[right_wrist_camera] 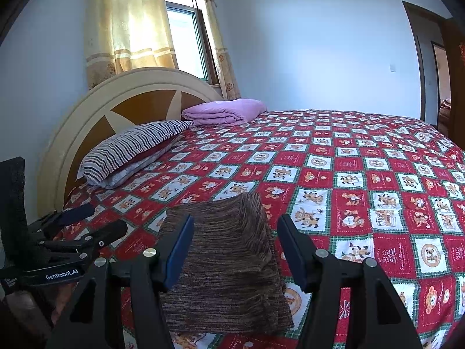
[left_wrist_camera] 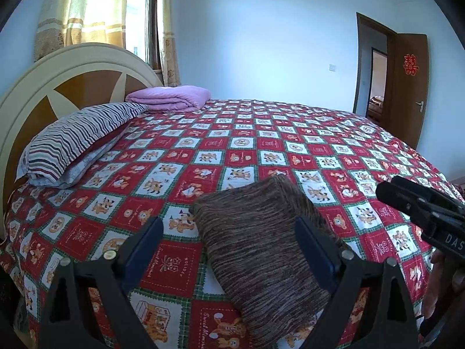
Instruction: Fold small clothes
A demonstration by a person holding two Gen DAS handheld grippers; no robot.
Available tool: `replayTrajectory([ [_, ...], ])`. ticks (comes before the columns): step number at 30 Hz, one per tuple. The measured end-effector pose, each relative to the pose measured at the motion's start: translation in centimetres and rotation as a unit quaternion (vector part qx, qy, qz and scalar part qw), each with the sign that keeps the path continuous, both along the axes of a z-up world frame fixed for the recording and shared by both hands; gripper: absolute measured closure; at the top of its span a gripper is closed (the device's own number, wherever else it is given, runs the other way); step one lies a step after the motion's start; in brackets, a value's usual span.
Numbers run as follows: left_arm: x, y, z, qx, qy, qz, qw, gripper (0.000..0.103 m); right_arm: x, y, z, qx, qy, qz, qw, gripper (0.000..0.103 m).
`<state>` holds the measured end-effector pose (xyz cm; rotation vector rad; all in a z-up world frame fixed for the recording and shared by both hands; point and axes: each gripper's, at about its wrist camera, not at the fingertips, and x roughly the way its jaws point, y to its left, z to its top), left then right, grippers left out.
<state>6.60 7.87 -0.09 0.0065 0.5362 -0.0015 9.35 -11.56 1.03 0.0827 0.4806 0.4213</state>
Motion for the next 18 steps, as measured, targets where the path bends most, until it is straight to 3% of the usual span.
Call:
replayTrajectory([
  [15, 0.19, -0.21, -0.42, 0.001, 0.013, 0.0, 0.9999, 0.005, -0.11, 0.17, -0.21, 0.0, 0.001, 0.003, 1.0, 0.042],
  [18, 0.36, 0.04, -0.46, -0.002, 0.02, 0.003, 0.9998, 0.0, -0.22, 0.21, -0.23, 0.0, -0.001, 0.003, 1.0, 0.042],
])
